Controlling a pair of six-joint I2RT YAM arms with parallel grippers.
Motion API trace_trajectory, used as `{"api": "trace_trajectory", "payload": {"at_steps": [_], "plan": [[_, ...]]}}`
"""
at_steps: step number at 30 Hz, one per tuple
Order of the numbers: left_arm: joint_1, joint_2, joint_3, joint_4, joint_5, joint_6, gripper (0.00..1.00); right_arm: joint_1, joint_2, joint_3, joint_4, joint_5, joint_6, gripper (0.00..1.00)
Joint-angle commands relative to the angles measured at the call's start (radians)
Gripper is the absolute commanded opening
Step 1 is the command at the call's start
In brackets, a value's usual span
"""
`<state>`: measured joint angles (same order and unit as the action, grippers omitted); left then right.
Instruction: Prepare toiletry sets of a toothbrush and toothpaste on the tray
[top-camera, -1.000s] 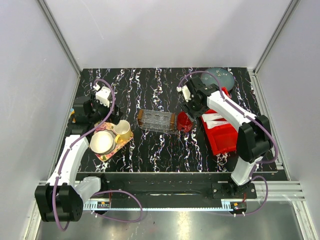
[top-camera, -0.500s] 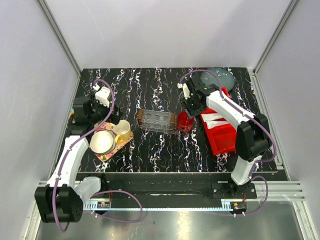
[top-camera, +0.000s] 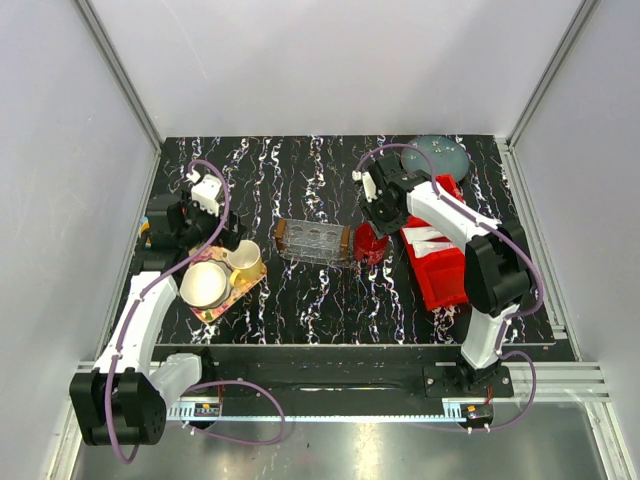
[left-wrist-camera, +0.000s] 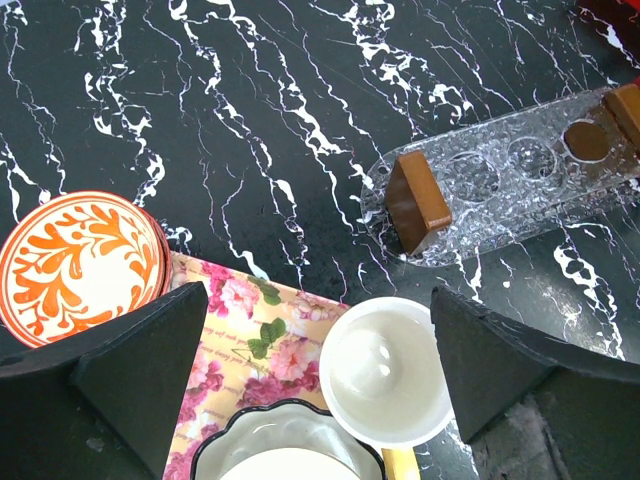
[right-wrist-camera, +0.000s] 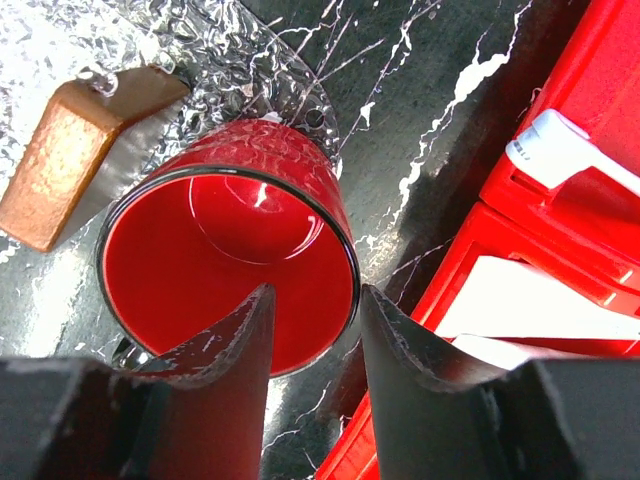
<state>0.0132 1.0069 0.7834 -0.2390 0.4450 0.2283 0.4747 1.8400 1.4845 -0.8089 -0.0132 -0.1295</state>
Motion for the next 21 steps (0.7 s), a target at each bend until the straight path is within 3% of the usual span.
{"api": "trace_trajectory", "payload": {"at_steps": [1, 21], "plan": [[-0.002, -0.019, -0.007, 0.043, -0.002, 0.003, 0.99, -0.005, 0.022, -0.004, 0.040, -0.004, 0.001, 0.44], [-0.002, -0.014, -0.006, 0.043, 0.000, 0.009, 0.99, -0.008, 0.024, 0.016, 0.054, 0.009, -0.104, 0.15]]}}
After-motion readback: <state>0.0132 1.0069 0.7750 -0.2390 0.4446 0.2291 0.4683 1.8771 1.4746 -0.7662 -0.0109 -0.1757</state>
